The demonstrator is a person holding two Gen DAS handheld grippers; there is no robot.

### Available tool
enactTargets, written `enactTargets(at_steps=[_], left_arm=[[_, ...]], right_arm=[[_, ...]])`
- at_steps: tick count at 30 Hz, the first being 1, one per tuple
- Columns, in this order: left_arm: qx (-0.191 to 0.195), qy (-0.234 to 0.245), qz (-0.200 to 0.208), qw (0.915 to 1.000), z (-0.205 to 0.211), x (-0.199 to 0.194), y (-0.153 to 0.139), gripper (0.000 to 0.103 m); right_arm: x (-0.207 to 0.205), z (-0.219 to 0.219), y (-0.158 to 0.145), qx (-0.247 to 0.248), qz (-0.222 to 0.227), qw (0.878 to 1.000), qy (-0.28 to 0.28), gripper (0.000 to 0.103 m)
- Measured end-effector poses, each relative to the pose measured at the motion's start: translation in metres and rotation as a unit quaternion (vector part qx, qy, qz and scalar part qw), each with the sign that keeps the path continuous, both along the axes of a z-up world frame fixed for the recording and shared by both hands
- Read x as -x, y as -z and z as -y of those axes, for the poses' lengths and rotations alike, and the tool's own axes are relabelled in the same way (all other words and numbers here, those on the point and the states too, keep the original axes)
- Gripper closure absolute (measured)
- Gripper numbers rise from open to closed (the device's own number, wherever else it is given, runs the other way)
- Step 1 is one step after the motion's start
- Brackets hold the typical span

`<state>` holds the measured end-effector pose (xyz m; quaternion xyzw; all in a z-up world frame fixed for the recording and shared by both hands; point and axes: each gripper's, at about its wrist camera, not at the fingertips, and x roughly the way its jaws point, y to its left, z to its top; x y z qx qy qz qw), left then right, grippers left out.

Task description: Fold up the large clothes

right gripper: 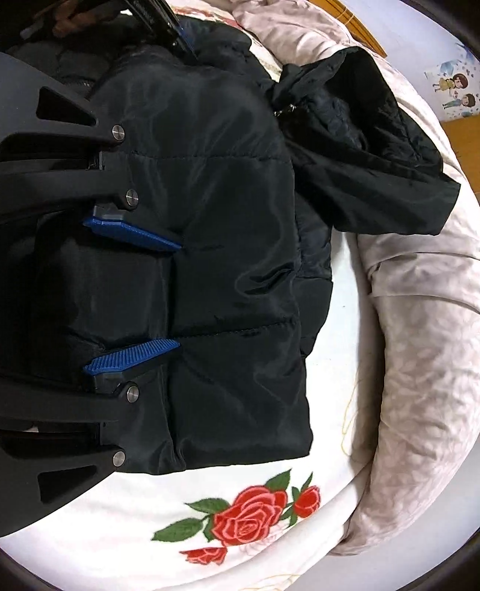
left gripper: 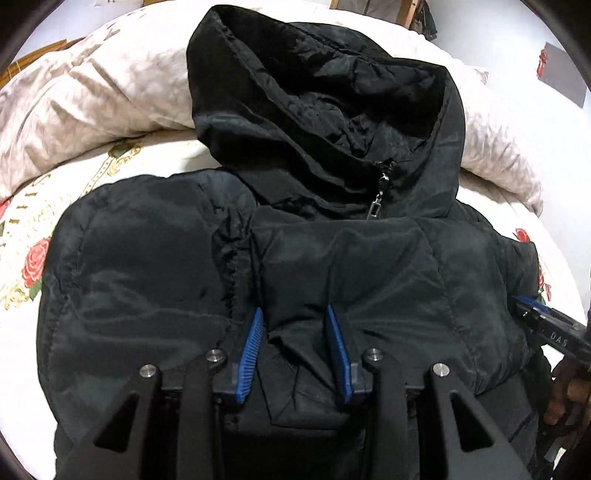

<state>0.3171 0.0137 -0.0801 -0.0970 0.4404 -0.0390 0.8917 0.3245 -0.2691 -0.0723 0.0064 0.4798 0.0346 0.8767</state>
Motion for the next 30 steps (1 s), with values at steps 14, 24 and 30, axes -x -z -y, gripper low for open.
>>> enactTargets(at_steps=[14,24,30], left_arm=[[-0.029,-0.015,0.012,0.9994,-0.024,0.003,-0.042,0.064],[-0.068,-0.016,-0.019,0.9974,-0.018,-0.005,-0.010,0.064],[-0.049,-0.031,-0.014,0.9982,-0.030,0.018,-0.044,0.064]], right_arm=[[0.003,0.016,-0.047,0.002,0.033,0.999,0.014,0.053],[-0.011,0.014,-0.025,0.024,-0.006,1.000,0.006,0.052],[0.020,0.014,-0.066,0.002,0.016,1.000,0.012,0.052]])
